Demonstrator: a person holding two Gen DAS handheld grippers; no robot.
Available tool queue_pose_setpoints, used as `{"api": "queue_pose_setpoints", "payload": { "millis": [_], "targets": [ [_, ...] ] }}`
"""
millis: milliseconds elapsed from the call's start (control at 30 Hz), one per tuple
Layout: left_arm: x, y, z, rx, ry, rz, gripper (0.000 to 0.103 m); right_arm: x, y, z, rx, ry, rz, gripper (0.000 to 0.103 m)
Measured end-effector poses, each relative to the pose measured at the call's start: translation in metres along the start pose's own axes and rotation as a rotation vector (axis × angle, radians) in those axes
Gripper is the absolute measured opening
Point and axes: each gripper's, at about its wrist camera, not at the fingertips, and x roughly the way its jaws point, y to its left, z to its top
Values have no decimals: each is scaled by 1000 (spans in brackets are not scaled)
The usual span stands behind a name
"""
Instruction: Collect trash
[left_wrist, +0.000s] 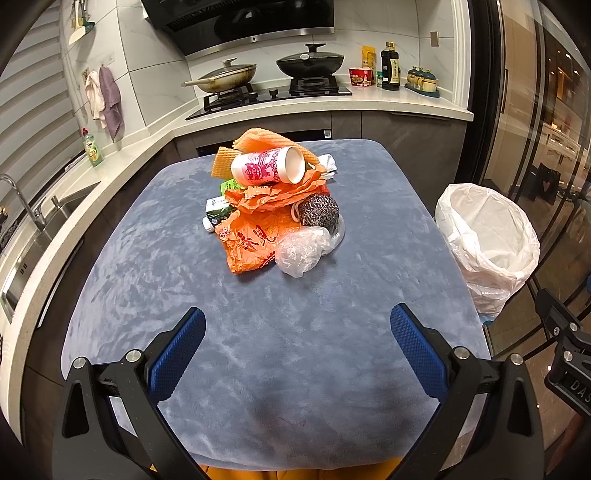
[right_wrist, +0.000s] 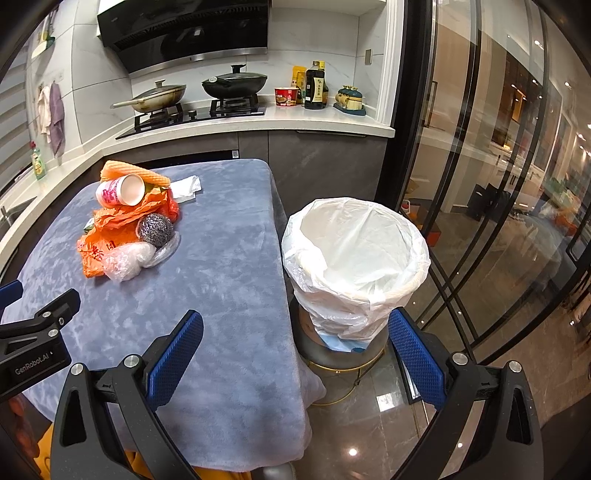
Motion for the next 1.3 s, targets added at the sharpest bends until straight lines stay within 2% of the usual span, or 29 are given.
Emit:
{"api": "queue_pose_setpoints", "payload": {
  "millis": [1300],
  "targets": [
    [-1,-6,2,7,0,-24,95,3,2,2,-6,8,-1,96]
  ]
}}
